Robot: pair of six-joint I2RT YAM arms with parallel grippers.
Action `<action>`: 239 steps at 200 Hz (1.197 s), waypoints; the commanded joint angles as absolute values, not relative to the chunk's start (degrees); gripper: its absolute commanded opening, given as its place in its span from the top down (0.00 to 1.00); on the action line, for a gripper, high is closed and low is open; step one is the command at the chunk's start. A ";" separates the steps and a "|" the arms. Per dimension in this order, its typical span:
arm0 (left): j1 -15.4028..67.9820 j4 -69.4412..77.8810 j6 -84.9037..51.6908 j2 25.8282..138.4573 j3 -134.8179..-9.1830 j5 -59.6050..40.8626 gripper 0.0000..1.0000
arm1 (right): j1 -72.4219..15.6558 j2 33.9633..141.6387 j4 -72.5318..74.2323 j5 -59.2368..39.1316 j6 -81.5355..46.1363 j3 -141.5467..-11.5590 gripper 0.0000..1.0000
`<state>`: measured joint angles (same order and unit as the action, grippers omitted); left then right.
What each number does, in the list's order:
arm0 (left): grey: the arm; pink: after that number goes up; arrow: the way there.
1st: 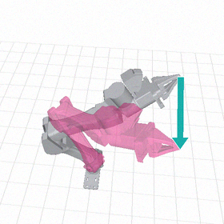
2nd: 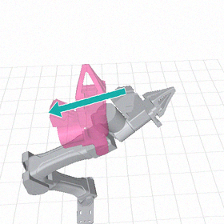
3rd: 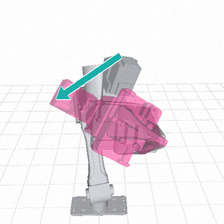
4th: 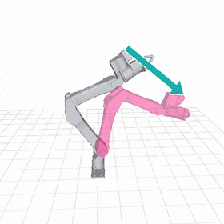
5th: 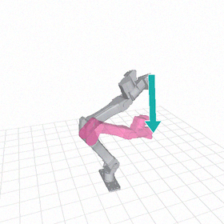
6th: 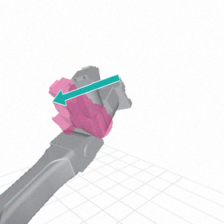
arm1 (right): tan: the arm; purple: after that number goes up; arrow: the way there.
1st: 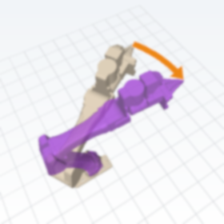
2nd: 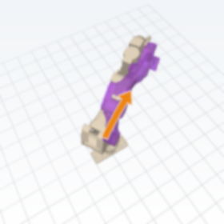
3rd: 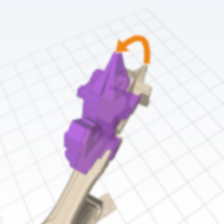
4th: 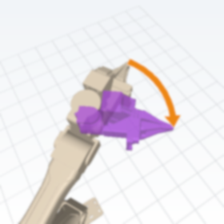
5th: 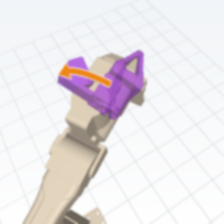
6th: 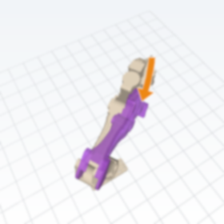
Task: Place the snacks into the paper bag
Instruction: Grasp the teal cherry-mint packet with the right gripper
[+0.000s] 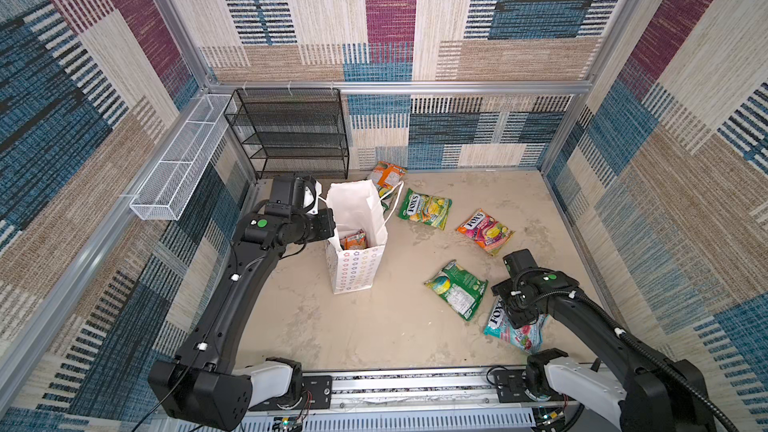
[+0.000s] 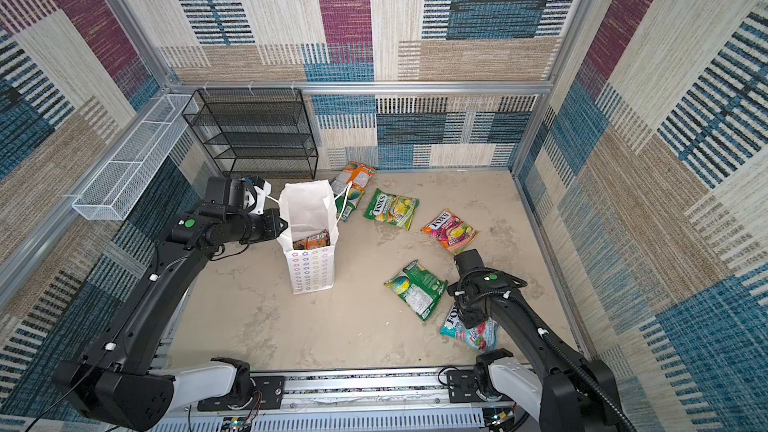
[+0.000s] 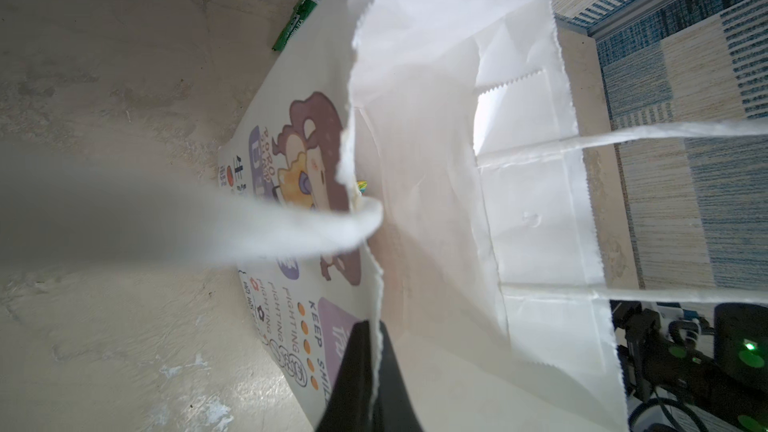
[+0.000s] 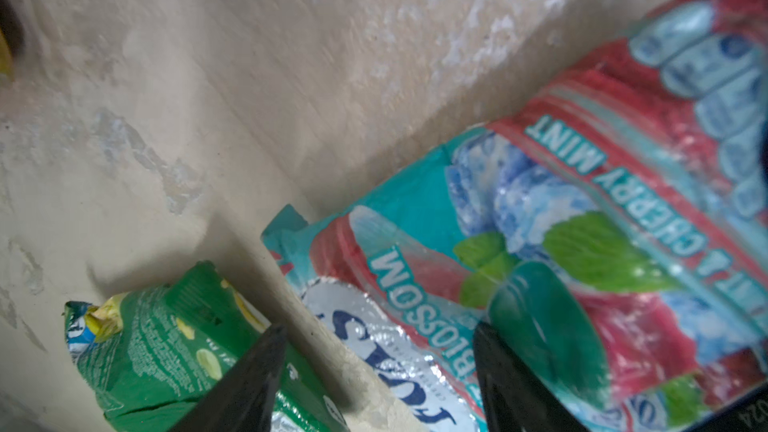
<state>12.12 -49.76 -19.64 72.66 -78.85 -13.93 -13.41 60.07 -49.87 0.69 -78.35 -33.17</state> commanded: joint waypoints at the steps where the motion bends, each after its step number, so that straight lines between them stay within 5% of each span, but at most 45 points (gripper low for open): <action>1: 11.78 -45.41 -20.13 72.88 -78.84 -16.19 1.00 | -13.34 61.36 -50.39 2.35 -79.68 -32.43 0.27; 45: 10.90 -45.00 -20.55 72.86 -78.57 -17.40 1.00 | -13.35 66.09 -46.66 1.35 -78.26 -31.95 0.33; 151: 9.23 -44.09 -21.27 72.68 -78.08 -19.49 1.00 | -13.29 74.19 -40.24 -4.97 -72.34 -33.60 1.00; 239: 8.61 -43.61 -21.51 72.95 -77.78 -20.81 1.00 | -13.35 64.41 -36.15 -4.28 -68.64 -41.04 1.00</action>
<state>8.75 -47.75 -21.10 73.08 -77.78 -18.94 -13.39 65.98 -39.31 -4.08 -70.22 -40.10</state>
